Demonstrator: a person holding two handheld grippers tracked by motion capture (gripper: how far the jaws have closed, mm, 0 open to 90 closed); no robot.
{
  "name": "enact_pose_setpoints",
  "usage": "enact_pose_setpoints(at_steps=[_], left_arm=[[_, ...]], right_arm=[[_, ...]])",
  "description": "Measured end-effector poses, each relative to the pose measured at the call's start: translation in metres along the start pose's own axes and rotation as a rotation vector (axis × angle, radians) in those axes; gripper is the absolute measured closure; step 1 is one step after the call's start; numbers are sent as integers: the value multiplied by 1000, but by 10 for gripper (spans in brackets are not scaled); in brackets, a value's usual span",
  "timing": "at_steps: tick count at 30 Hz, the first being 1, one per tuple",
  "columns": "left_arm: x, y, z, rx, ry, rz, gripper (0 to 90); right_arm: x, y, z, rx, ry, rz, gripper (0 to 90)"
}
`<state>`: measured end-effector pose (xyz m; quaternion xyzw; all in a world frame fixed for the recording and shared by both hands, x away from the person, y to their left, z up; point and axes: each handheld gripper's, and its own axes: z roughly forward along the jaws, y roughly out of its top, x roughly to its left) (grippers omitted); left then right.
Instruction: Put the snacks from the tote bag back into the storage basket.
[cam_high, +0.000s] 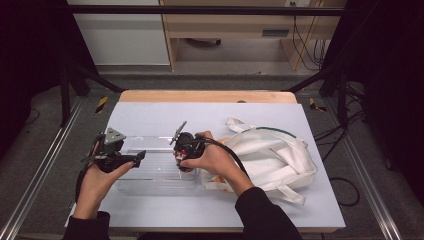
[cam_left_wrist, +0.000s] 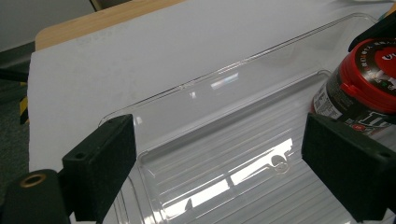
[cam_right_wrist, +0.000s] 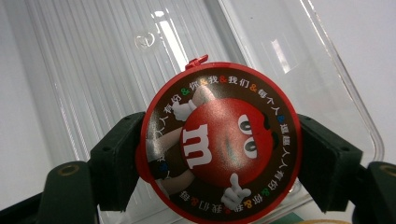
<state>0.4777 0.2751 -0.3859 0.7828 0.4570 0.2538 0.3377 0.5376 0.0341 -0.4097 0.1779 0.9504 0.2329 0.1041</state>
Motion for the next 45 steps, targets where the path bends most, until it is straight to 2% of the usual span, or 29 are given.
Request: enact_pose_setpoints(at_steps=[4,7,9,12,15,19,24,31,37,45], left_arm=[[0,0,0,-1,-1,1,102],[0,0,0,-1,-1,0,101],[0,0,0,1,0,1,101],[0,0,0,-1,1,0,101],[0,0,0,-1,2,1,99],[0,0,-1,-4,2,-2,99],[1,0,0,0,3,-4,99],[0,0,-1,1,5,-1,98],[0,0,-2,0,8,0,98],[-3,3,-6,-10,12,11,98]], right_arm=[[0,0,0,0,2,2,241],[0,0,-1,1,7,17,193],[0,0,-2,10,15,6,170],[1,-1,-7,-9,5,13,128],[-1,-1,-15,-40,-2,25,118],[-4,-2,-28,-105,4,52,118],[-7,-6,-48,-186,-13,78,119],[-12,-18,-73,-256,-29,118,101],[-14,-34,-95,-307,-69,151,103],[-19,-60,-116,-343,-129,201,98]])
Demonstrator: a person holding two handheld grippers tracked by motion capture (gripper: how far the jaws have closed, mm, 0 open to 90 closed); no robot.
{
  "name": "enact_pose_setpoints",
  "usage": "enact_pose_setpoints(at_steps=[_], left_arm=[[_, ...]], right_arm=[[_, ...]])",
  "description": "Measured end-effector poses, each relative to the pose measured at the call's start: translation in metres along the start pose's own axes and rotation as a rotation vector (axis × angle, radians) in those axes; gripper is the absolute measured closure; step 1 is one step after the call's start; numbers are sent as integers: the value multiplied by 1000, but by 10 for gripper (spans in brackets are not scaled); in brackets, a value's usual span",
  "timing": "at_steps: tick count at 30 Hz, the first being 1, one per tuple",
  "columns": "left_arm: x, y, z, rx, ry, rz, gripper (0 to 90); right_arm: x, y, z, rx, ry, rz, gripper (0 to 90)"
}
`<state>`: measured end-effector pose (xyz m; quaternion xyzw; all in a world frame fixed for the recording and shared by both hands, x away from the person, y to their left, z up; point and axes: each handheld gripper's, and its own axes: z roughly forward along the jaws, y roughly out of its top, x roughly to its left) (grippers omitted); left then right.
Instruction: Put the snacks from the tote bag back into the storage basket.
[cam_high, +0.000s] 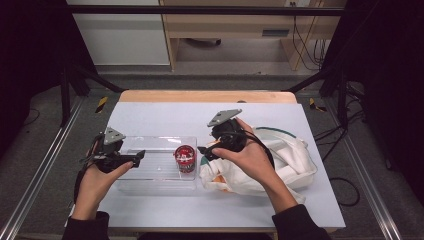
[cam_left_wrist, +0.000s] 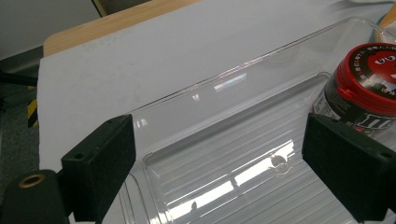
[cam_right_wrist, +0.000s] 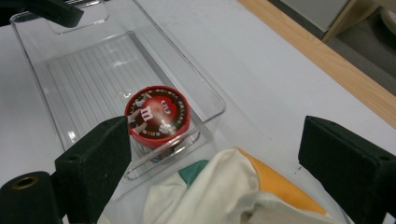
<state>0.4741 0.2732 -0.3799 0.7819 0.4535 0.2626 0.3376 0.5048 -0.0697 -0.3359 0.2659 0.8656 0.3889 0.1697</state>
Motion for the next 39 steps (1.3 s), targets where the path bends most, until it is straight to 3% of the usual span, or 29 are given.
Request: enact_pose_setpoints(at_steps=[3,14,18,21,39], left_arm=[[-1,1,-1,-14,-31,-5,97],[-6,5,-6,-19,-24,17,96],[-7,5,-5,-25,-54,11,95],[-7,5,-6,-22,-47,15,93],[-4,2,-2,13,-28,29,91]], right_arm=[[-5,-7,-11,-13,-20,24,96],[-18,-30,-48,-34,-83,63,87],[-22,-42,-58,-21,-113,82,86],[-23,-51,-66,-25,-133,96,88],[-28,-106,-89,4,-198,162,88]])
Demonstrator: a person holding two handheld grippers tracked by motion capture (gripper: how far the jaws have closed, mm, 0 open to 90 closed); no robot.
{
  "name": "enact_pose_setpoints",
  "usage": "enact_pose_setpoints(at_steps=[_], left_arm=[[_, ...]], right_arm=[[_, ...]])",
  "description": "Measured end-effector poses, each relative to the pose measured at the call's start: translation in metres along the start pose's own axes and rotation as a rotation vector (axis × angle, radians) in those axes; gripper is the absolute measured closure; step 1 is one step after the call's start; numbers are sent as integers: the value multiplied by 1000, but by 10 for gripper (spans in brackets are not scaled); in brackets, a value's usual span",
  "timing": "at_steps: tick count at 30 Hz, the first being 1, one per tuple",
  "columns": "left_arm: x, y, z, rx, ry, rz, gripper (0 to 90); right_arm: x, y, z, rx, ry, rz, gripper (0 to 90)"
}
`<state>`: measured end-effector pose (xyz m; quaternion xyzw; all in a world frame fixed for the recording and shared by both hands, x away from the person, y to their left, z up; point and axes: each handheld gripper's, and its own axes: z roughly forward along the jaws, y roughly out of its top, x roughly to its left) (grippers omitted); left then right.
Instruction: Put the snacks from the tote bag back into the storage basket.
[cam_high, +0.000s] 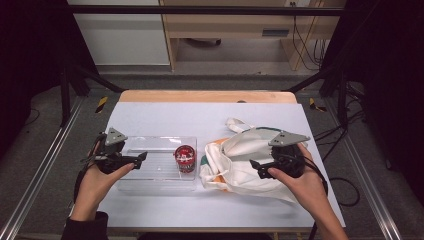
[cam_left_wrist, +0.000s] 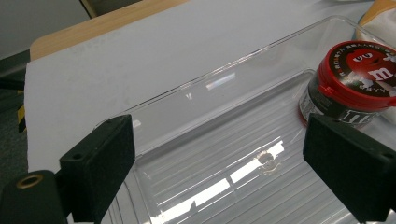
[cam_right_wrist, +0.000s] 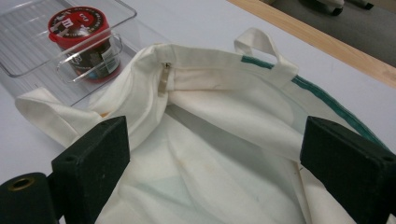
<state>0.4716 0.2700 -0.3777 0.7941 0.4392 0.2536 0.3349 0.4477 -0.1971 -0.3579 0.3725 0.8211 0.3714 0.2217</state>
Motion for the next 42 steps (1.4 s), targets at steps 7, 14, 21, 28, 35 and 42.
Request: enact_pose_setpoints(at_steps=[7,14,21,28,35,42], left_arm=[[2,-2,0,5,6,-5,91],[4,-3,2,14,6,-7,91],[8,-8,6,16,17,-23,90],[14,-11,5,5,25,-41,92],[18,-13,4,-1,37,-50,92],[22,-15,2,-2,42,-59,93]], right_arm=[[-11,-18,-8,4,-40,43,89],[-25,-36,-15,7,-95,84,89],[-41,-58,-19,14,-148,138,91],[-55,-75,-24,-10,-183,205,90],[-65,-92,-34,-40,-274,254,90],[-68,-117,-44,-88,-316,338,87]])
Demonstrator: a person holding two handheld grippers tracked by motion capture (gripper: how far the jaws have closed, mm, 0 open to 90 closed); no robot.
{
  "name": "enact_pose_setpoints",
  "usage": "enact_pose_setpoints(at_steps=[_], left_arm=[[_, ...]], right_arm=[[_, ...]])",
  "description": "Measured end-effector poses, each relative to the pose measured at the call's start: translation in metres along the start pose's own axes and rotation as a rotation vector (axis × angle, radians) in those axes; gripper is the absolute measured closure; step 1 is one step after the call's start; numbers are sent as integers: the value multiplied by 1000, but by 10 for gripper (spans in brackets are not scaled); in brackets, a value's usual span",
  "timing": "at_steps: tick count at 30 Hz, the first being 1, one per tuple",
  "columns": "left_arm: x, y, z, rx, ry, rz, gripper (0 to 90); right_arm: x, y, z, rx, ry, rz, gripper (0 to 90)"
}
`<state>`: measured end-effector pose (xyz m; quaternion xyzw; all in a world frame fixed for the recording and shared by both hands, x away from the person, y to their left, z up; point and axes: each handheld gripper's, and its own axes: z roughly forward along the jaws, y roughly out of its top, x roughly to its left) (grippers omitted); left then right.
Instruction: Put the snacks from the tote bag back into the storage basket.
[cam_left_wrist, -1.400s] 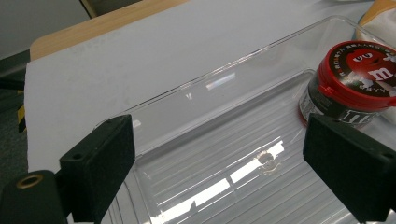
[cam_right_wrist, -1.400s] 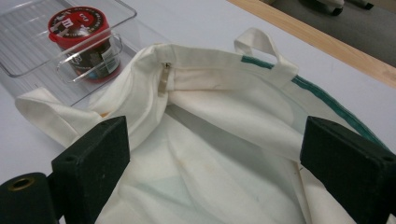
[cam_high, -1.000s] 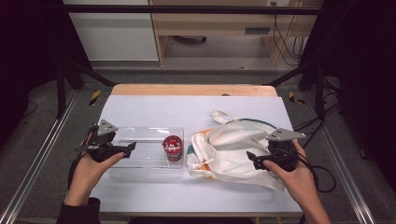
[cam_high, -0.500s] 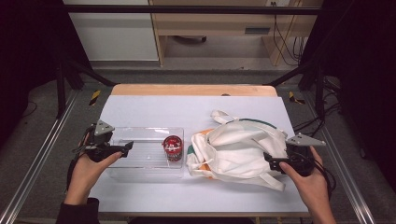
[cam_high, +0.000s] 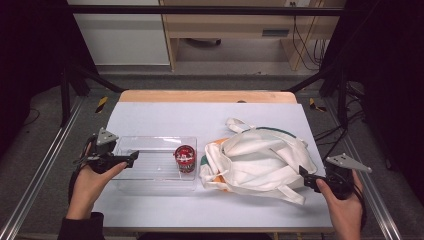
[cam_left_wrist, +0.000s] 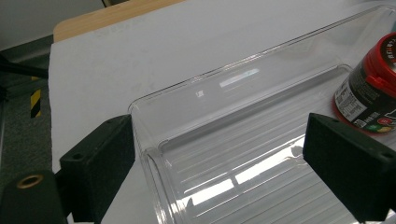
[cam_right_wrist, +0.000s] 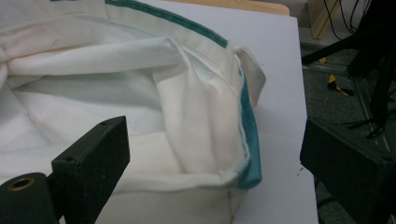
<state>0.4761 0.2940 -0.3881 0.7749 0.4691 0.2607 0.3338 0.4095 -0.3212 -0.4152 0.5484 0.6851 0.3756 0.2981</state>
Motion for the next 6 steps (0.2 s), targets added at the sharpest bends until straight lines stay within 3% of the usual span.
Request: enact_pose_setpoints(at_steps=[6], left_arm=[[-1,1,1,-5,-2,4,94]], right_arm=[[-6,-10,-3,-21,-13,51,80]])
